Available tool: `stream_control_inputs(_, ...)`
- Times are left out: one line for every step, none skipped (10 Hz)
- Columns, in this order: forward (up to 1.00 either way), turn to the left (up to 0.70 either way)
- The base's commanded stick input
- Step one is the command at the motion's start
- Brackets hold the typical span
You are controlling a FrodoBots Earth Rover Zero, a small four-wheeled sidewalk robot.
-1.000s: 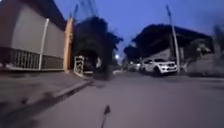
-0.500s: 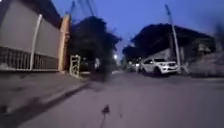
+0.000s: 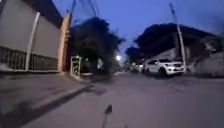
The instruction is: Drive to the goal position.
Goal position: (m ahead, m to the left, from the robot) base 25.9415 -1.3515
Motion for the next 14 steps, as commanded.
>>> stream_control_inputs(0.7, -0.29)
stream_control_inputs(0.7, -0.34)
stream_control_inputs(0.7, -0.35)
stream_control_inputs(0.7, -0.28)
stream_control_inputs(0.7, -0.07)
stream_control_inputs(0.7, 0.0)
stream_control_inputs(0.7, 0.0)
stream_control_inputs(0.7, 0.0)
stream_control_inputs(0.7, 0.0)
stream_control_inputs(0.7, 0.0)
stream_control_inputs(0.7, -0.08)
stream_control_inputs(0.7, -0.25)
stream_control_inputs(0.7, -0.32)
stream_control_inputs(0.7, -0.35)
